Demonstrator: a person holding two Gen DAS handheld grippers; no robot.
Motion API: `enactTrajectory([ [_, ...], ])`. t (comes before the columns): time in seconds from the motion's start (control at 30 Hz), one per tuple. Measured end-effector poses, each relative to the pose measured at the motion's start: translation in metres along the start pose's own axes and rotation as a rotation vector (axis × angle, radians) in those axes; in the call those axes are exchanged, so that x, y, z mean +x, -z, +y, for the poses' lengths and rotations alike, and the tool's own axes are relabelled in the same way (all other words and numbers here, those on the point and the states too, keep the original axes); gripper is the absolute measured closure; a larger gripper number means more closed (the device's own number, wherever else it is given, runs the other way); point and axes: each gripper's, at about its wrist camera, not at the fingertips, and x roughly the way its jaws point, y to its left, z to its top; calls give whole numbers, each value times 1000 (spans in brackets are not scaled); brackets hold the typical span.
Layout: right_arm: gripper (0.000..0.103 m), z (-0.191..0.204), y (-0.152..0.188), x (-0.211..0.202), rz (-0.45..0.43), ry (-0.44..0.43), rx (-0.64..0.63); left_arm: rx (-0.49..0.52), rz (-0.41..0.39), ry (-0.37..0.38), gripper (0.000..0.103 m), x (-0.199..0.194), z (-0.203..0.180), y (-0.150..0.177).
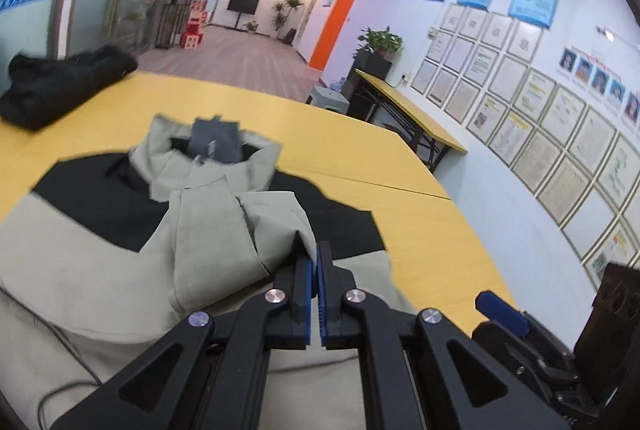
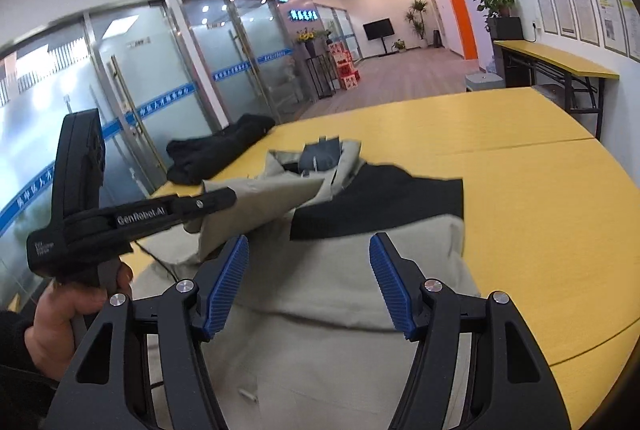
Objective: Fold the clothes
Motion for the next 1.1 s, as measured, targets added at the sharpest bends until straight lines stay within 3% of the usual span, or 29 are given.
enactTrajectory([
  [0.1, 39, -11, -9, 0, 2, 13, 21, 57, 32, 1, 101, 24, -18, 9],
  [0.23, 38, -31, 7, 5, 26, 31, 31, 139, 132, -37, 100, 58, -22, 66],
  [0.33, 38, -42, 24, 13, 74, 61, -3, 147, 174, -41, 100, 58, -16, 100],
  [0.43, 33, -36, 28, 27, 105, 78, -76, 159, 110, 17, 81, 28, -16, 104],
  [0.5, 32, -22, 19, 37, 122, 77, -121, 148, 72, 59, 56, 0, -12, 93],
  [0.57, 23, -1, 5, 46, 128, 68, -176, 139, 34, 64, 48, -33, -2, 77],
  [0.63, 4, 25, -7, 60, 135, 48, -241, 123, 50, 0, 46, -54, 27, 68],
  [0.67, 3, 42, -12, 76, 163, 15, -260, 113, 61, -33, 45, -63, 43, 64],
  [0.77, 7, 75, -13, 121, 254, 3, -315, 66, 106, -146, 45, -85, 101, 58],
  [0.83, 15, 80, -6, 151, 318, -1, -286, 46, 117, -201, 45, -95, 142, 56],
  [1.0, 16, 75, 32, 188, 380, 158, -285, 27, 107, -223, 44, -86, 224, 53],
  [1.07, 27, 67, 46, 200, 389, 233, -269, 26, 119, -215, 44, -70, 244, 54],
  [1.1, 43, 63, 51, 202, 389, 256, -265, 26, 122, -204, 44, -63, 248, 56],
])
